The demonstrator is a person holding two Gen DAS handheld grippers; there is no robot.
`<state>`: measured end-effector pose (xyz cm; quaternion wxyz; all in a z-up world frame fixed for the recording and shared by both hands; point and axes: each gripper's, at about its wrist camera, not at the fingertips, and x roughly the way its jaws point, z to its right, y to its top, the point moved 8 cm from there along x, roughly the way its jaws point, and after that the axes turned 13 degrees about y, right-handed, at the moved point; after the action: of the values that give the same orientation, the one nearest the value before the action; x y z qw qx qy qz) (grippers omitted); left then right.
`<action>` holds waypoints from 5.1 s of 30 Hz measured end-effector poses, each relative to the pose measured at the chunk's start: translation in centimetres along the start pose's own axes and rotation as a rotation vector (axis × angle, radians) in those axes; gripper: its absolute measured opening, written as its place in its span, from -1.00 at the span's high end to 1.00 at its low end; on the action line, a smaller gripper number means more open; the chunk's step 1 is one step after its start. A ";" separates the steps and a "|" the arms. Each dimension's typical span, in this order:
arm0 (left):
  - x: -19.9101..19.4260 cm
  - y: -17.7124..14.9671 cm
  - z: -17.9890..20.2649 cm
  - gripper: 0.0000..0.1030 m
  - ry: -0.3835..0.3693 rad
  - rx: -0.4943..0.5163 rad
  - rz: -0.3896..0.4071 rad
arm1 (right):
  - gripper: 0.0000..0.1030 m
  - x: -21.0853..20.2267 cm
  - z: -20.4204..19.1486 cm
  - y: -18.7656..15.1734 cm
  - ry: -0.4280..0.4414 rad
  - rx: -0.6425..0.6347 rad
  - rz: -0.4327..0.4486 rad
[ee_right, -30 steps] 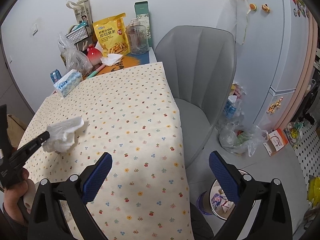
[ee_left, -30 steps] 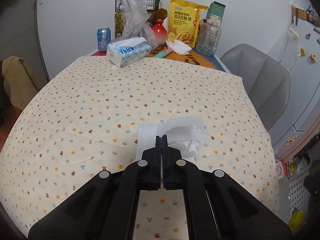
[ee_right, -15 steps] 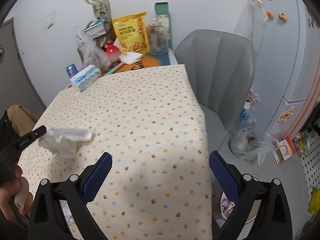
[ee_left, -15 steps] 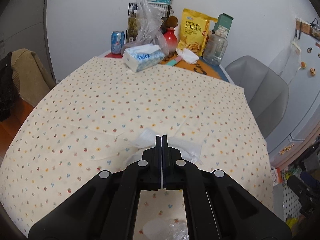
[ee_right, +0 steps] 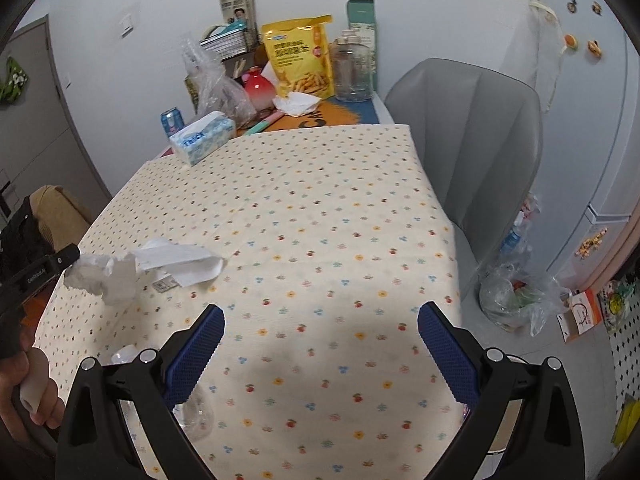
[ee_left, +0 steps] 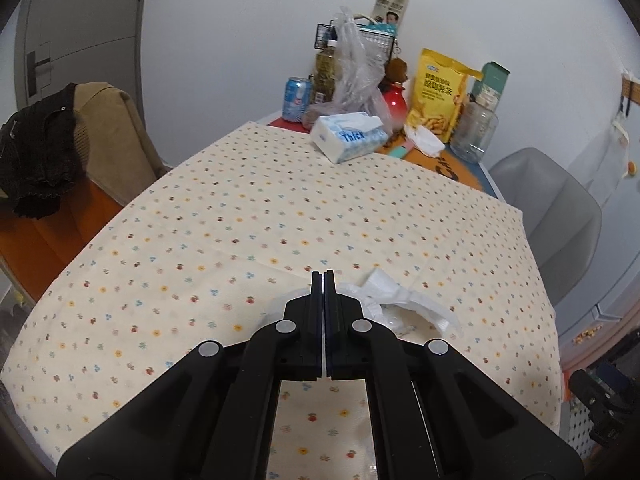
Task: Collect trash
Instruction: 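Grasp the white paper sheet with the right tool while the left tool holds the tissue, then carry the tissue and white paper sheet in both tools to the bin, then open both tools to drop the paper sheet and tissue into the bin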
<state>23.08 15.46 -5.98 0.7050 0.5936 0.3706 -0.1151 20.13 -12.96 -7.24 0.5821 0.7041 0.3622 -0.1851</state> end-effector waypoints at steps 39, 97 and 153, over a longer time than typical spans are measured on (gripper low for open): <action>5.6 -0.6 -4.3 0.96 0.065 -0.040 -0.057 | 0.94 10.4 -12.1 1.9 0.122 -0.198 -0.159; -13.8 -10.6 32.9 0.96 -0.366 0.444 0.066 | 0.95 -17.3 24.2 -5.4 -0.278 0.289 0.143; -14.1 -30.9 52.5 0.96 -0.516 0.876 -0.129 | 0.14 -18.6 44.2 -20.2 -0.395 0.674 0.086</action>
<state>14.87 -45.18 -18.80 0.4499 0.7617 0.1373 -0.4456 0.16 -59.41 -19.67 0.3841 0.8212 0.1321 -0.4009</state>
